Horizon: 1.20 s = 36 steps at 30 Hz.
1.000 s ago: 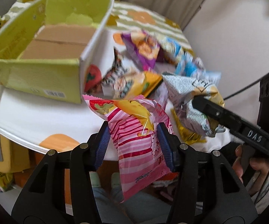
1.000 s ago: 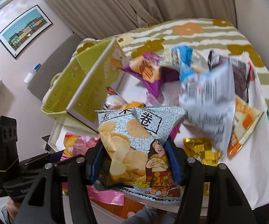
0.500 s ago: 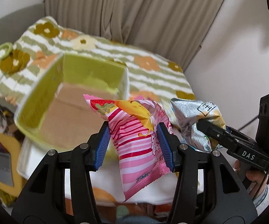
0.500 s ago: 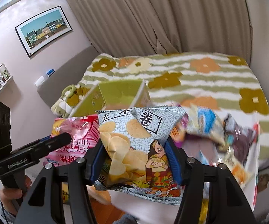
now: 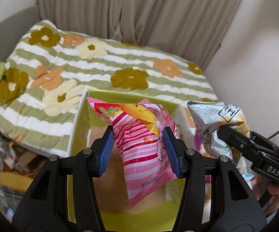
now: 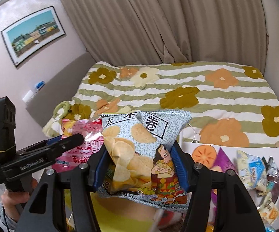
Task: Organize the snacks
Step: 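Carry both bags into the yellow-green box and open both tools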
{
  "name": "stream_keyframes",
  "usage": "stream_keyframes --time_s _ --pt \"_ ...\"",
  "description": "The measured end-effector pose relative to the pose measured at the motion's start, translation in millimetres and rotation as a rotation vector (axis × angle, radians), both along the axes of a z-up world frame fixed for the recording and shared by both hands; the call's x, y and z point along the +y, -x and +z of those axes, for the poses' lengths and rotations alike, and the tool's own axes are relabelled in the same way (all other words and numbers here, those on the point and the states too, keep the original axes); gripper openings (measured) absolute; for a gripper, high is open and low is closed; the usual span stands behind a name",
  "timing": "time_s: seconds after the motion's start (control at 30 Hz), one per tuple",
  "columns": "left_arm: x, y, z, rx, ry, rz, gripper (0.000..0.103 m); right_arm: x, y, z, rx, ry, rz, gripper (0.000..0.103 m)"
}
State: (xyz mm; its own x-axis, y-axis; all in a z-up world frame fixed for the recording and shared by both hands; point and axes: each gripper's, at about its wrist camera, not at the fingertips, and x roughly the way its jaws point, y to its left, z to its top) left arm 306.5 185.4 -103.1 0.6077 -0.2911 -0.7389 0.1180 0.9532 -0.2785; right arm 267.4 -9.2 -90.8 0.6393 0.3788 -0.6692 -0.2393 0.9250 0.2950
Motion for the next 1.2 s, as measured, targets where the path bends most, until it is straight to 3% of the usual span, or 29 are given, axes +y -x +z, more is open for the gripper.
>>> stream_keyframes --time_s 0.27,0.37,0.4,0.43,0.5,0.67,0.8,1.07,1.1,1.13,1.2 --pt "6.9 -59.6 -57.1 0.088 -0.056 -0.077 0.047 23.2 -41.4 -38.5 0.089 0.046 -0.085 0.056" --pt "4.9 -70.6 -66.9 0.082 -0.08 -0.098 0.05 24.3 -48.5 -45.0 0.11 0.048 -0.103 0.056" --pt "2.5 -72.6 -69.5 0.083 -0.103 -0.104 0.06 24.3 -50.1 -46.9 0.115 0.05 -0.107 0.056" --pt "0.4 -74.4 -71.1 0.086 -0.135 -0.103 0.079 23.8 -52.4 -48.3 0.119 0.054 -0.108 0.056" --pt "-1.8 -75.6 -71.9 0.068 -0.197 -0.087 0.1 24.8 -55.3 -49.8 0.119 0.062 -0.11 0.056" --pt "4.0 -61.7 -64.9 0.075 -0.273 -0.05 0.1 26.9 -59.9 -53.1 0.124 0.079 -0.109 0.056" --pt "17.9 -44.1 -58.0 0.077 -0.223 -0.033 0.1 33.3 -61.8 -56.4 0.143 0.086 -0.077 0.056" --pt "20.5 -32.8 -57.6 0.088 -0.238 0.016 0.1 47.9 -79.3 -65.9 0.131 0.151 -0.017 0.06" --pt "20.2 -31.9 -57.8 0.09 -0.242 0.02 0.1 48.9 -81.2 -68.1 0.132 0.155 -0.008 0.065" --pt "19.0 -31.0 -57.5 0.088 -0.249 0.024 0.1 50.0 -84.3 -70.7 0.137 0.154 -0.002 0.084" --pt "16.9 -27.7 -56.4 0.083 -0.257 0.026 0.1 49.7 -84.3 -72.5 0.134 0.138 0.003 0.103"
